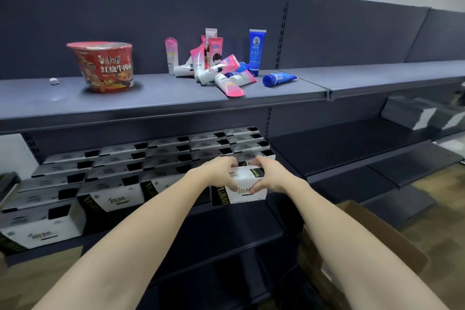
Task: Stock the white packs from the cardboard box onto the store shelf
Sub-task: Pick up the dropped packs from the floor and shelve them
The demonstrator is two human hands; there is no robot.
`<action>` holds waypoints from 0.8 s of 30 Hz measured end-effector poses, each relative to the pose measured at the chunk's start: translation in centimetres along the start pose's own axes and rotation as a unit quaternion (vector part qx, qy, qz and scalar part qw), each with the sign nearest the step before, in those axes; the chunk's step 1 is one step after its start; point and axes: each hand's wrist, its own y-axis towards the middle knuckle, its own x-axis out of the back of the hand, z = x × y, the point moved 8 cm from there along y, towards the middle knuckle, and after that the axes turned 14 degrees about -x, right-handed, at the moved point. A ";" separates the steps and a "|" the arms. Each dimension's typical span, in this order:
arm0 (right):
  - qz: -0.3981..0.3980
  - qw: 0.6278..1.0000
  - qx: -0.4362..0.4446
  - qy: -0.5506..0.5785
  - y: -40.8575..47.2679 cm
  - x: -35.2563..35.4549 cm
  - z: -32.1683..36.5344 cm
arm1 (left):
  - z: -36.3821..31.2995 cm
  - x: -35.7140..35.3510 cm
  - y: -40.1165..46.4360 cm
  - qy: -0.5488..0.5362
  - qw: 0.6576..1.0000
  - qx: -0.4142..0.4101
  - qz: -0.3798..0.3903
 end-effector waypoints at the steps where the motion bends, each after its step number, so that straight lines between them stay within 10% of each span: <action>1: -0.011 1.000 0.001 -0.006 0.8 0.6 -0.5 | 0.1 0.4 0.6 0.011 1.000 0.003 -0.007; 24: -0.013 0.993 0.056 -0.099 13.9 2.8 -10.9 | 1.7 -1.6 9.7 -0.027 0.986 0.164 0.007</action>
